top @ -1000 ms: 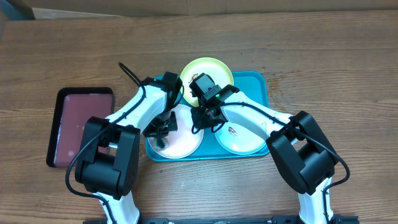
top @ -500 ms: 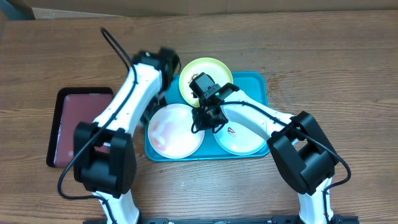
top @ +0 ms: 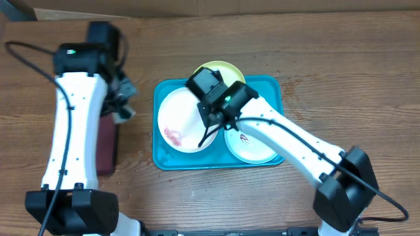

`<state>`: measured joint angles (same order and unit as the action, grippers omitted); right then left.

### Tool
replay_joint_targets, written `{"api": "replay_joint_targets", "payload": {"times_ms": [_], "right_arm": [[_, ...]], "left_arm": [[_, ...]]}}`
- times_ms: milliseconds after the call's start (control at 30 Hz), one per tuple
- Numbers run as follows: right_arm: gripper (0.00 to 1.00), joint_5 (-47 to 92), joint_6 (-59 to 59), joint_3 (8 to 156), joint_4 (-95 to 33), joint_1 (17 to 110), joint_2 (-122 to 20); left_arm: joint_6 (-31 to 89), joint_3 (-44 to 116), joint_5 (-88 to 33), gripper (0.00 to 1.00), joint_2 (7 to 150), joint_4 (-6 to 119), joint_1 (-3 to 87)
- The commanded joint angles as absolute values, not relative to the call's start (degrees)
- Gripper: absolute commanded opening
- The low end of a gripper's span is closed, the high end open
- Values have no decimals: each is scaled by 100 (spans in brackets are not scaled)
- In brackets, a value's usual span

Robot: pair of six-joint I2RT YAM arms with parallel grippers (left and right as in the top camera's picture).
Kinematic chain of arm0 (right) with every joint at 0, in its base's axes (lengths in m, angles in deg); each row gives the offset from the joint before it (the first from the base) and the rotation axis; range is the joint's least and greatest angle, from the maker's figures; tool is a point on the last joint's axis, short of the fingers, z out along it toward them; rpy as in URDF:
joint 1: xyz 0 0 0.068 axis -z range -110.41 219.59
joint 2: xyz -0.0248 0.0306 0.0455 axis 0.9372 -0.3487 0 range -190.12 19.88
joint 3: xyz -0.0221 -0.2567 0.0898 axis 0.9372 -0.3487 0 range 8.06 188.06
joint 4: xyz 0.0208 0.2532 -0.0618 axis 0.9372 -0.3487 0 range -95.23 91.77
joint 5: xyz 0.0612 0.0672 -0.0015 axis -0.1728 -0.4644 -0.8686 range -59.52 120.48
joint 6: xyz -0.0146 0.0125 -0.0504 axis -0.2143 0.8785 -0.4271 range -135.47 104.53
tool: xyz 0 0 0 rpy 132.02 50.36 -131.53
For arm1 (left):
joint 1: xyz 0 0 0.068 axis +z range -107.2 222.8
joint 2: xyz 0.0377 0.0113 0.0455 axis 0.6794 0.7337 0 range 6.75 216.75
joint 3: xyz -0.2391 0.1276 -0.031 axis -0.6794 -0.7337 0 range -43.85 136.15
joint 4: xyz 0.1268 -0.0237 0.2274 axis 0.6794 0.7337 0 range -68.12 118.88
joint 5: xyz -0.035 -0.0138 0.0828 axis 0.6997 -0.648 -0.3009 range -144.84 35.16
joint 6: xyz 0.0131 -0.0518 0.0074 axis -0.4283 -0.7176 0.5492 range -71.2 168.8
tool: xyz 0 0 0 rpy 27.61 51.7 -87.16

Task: Clean dirty plates on tray and stack at the side
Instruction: 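Lift the white plate by its rim with the right gripper, tilting it up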

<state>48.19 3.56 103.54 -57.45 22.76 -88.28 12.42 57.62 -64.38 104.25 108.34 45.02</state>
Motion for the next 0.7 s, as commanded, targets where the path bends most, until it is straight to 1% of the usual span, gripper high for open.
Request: {"api": "replay_joint_targets", "payload": {"times_ms": [0,233,300,400,533,667], "right_arm": [[4,6788,312,10660,-5802,1878,-8655],[4,9158,-517,10689,-5516,1091,-8655],[4,10292,-1070,10689,-5155,836,-8655],[4,11136,-1760,10689,-4558,646,-8655],[4,11212,-2667,10689,-4008,493,-8655],[4,11208,-2763,10686,-3811,438,-8655]], "left_arm": [[1491,5862,-6158,4,10387,10906,5000],[1711,5862,-5963,4,10387,10993,5695],[1711,5862,-5963,4,10387,10991,5781],[1711,5860,-5965,4,10387,10991,5796],[1711,5860,-5965,4,10387,10991,5794],[1714,5853,-5965,4,10387,10993,5796]]}}
